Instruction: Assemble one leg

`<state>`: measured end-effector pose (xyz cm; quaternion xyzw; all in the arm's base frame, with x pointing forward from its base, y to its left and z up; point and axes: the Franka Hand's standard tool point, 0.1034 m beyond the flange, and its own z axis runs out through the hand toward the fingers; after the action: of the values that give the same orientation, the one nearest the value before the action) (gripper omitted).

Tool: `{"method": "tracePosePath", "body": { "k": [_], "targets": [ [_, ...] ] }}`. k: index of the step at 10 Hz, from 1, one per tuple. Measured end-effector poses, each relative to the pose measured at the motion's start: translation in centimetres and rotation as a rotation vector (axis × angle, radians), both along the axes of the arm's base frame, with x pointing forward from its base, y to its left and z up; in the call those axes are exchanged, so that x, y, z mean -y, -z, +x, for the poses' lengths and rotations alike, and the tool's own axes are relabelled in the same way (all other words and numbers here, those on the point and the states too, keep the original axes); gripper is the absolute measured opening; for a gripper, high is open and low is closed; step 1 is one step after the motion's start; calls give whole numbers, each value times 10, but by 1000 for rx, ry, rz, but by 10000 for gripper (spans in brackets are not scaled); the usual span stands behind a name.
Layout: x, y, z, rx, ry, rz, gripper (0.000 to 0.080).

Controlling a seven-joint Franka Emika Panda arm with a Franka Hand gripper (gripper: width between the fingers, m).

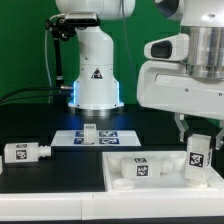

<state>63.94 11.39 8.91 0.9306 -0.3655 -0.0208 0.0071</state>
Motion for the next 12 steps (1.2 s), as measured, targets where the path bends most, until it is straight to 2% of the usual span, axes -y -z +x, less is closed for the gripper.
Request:
{"method": "tracePosePath", "body": {
  "k": [2,4,7,8,9,10,11,12],
  "targets": [
    [-1,1,1,19,288,7,285],
    [3,1,-2,81,534,60,286],
    [2,1,-2,77,495,57,285],
    [2,2,-2,85,286,51,462],
    [-1,7,-3,89,99,51,587],
    [-5,10,-6,87,-32,52,587],
    [-5,10,-6,88,-111,53,640],
    [-4,10,-6,89,-165,53,640]
  ]
}}
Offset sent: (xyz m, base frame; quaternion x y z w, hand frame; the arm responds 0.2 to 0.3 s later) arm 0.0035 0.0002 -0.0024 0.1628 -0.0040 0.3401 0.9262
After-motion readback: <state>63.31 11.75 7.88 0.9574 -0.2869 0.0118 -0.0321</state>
